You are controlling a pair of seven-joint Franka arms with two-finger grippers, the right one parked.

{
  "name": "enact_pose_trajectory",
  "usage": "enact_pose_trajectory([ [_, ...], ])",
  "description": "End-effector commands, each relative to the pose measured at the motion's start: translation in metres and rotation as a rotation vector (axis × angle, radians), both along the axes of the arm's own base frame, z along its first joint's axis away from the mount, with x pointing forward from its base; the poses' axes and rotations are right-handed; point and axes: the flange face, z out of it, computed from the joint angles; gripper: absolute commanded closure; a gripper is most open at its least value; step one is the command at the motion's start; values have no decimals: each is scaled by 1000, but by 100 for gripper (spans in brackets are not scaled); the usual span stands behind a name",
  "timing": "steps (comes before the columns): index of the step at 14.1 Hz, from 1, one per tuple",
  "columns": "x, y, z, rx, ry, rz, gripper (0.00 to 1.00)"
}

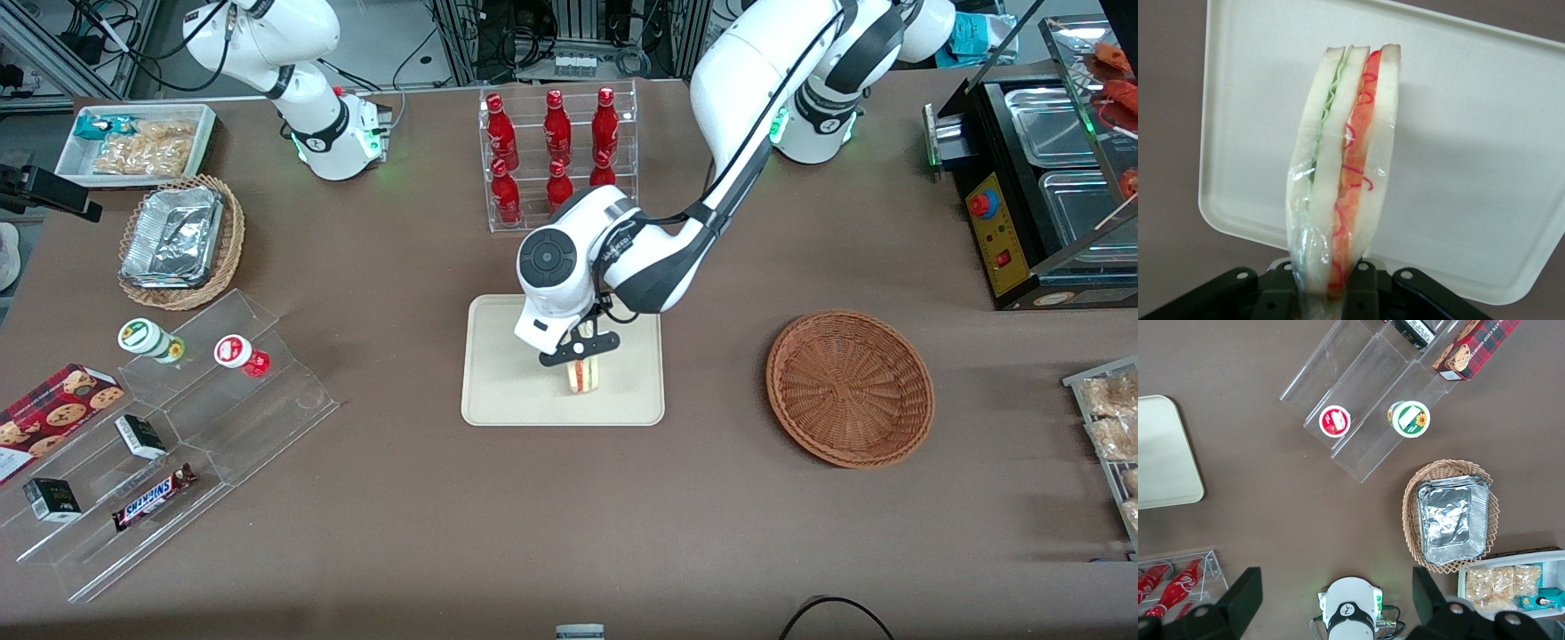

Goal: Place sandwich from basket to tray
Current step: 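Lower the sandwich onto the tray and open the left gripper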

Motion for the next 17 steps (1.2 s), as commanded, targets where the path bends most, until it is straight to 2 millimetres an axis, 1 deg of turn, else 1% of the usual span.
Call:
enact_pose_trajectory([
  [1,-13,-21,-13,10,-21,9,71],
  [2,-14,-22,-16,8,-20,13,61],
  [3,-13,-23,-16,6,-24,14,30],
  [4,-14,-24,-15,5,-28,12,2],
  [5,-18,-27,-13,7,-32,4,0],
  [6,-17,-27,-10,4,-36,7,0],
  [7,-11,-22,-2,2,-48,21,0],
  [8,-3,-16,12,2,-66,35,0],
  [9,3,-7,32,12,-77,49,0],
  [10,6,1,45,32,-75,57,0],
  [13,20,37,103,68,-99,87,0],
  [14,24,66,127,108,-82,113,0],
  [15,19,97,150,135,-57,102,0],
  [16,23,144,173,128,-35,51,0],
  [17,21,187,192,121,-14,10,0],
])
